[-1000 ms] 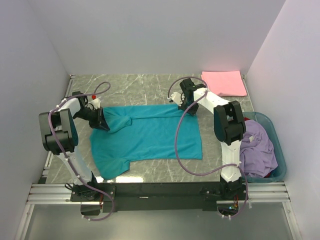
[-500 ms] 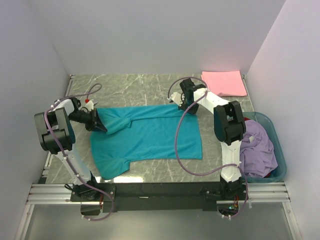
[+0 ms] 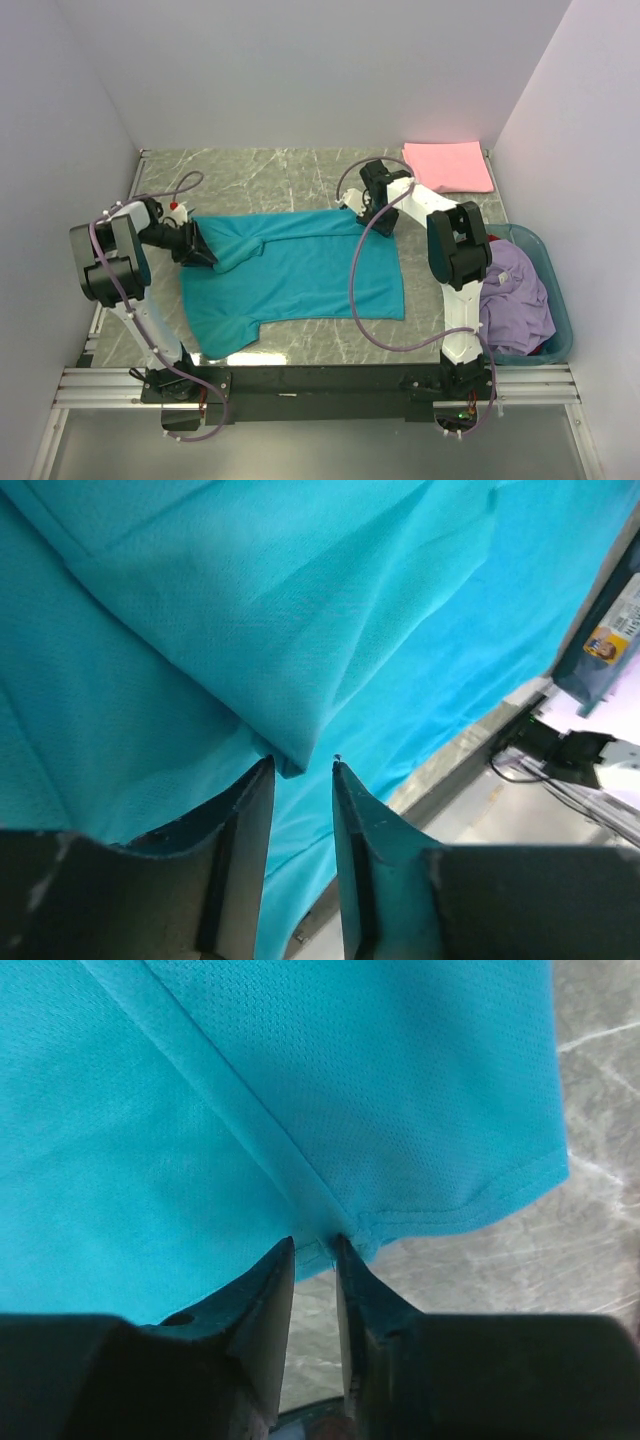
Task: Fold and stack the t-shirts
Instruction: Fold the tshirt
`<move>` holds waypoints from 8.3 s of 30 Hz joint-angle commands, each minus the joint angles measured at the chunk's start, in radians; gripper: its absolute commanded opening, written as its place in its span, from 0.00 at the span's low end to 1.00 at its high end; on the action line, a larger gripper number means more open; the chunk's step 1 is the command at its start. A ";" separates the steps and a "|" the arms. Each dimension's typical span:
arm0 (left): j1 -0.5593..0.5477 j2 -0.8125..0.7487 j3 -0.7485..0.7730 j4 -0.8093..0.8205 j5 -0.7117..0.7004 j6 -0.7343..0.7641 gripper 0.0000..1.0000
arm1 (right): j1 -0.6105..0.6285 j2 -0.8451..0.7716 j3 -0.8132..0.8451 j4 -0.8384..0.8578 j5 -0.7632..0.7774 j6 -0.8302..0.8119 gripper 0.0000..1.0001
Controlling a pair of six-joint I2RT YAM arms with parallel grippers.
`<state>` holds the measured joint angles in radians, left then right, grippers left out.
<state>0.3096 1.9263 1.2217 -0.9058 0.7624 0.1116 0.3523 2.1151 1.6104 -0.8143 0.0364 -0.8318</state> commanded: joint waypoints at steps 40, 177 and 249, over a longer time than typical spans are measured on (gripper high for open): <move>-0.589 -0.026 0.190 0.222 -0.514 -0.049 0.01 | -0.124 -0.003 0.270 -0.263 -0.409 0.424 0.30; -0.498 0.008 0.269 0.119 -0.367 0.109 0.01 | -0.055 0.045 0.172 -0.026 0.069 -0.067 0.00; -0.067 -0.693 -0.251 -0.216 -0.055 0.812 0.62 | 0.231 -0.557 -0.543 -0.004 0.046 0.208 0.45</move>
<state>0.2390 1.2884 0.9867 -1.1275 0.6914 0.8417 0.5766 1.5600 1.0874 -0.9257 0.0536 -0.6510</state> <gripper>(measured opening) 0.626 0.454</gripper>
